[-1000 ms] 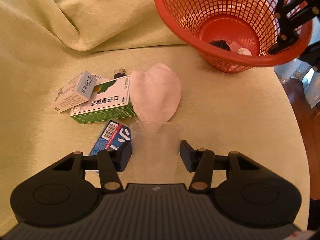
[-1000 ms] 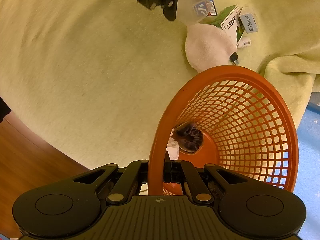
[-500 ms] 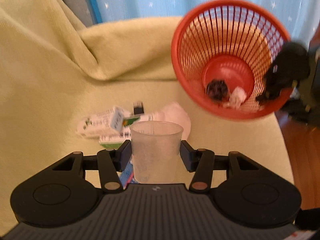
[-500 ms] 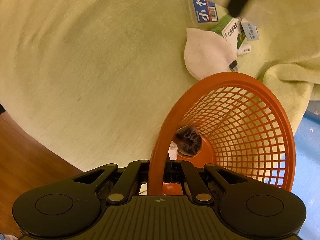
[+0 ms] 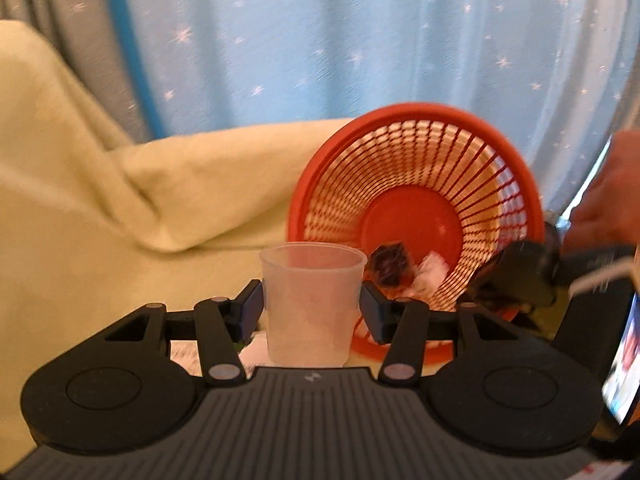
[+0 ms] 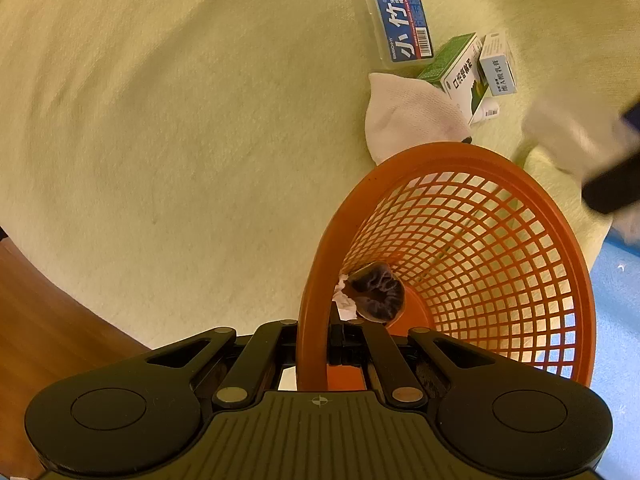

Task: Organize objects
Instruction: 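Carry the cup over the basket and release it inside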

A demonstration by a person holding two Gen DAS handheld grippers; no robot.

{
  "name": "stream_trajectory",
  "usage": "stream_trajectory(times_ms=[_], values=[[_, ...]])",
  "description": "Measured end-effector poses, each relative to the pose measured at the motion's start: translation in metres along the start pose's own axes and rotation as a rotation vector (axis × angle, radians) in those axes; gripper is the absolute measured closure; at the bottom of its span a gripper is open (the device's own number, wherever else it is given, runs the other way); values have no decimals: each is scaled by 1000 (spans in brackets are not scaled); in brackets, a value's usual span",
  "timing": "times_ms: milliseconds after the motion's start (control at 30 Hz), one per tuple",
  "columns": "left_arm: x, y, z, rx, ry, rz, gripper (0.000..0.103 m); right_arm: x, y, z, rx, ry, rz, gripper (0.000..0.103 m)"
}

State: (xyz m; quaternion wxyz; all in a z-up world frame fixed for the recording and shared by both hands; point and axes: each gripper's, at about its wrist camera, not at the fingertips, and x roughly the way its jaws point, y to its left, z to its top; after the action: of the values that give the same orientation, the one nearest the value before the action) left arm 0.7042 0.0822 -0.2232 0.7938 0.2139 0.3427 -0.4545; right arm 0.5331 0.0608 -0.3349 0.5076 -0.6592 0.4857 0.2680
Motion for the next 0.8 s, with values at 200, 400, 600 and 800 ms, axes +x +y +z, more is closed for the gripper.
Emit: stream_trajectory(times_ms=[200, 400, 600, 800], values=[[24, -8, 24, -29, -14, -120, 52, 0, -1, 0, 10, -6, 3, 103], [24, -11, 37, -56, -53, -123, 43, 1, -2, 3, 19, -15, 5, 103], [11, -1, 23, -64, -29, -49, 43, 2, -5, 2, 20, -18, 8, 103], [3, 18, -6, -96, 17, 34, 41, 0, -5, 0, 27, -19, 11, 103]])
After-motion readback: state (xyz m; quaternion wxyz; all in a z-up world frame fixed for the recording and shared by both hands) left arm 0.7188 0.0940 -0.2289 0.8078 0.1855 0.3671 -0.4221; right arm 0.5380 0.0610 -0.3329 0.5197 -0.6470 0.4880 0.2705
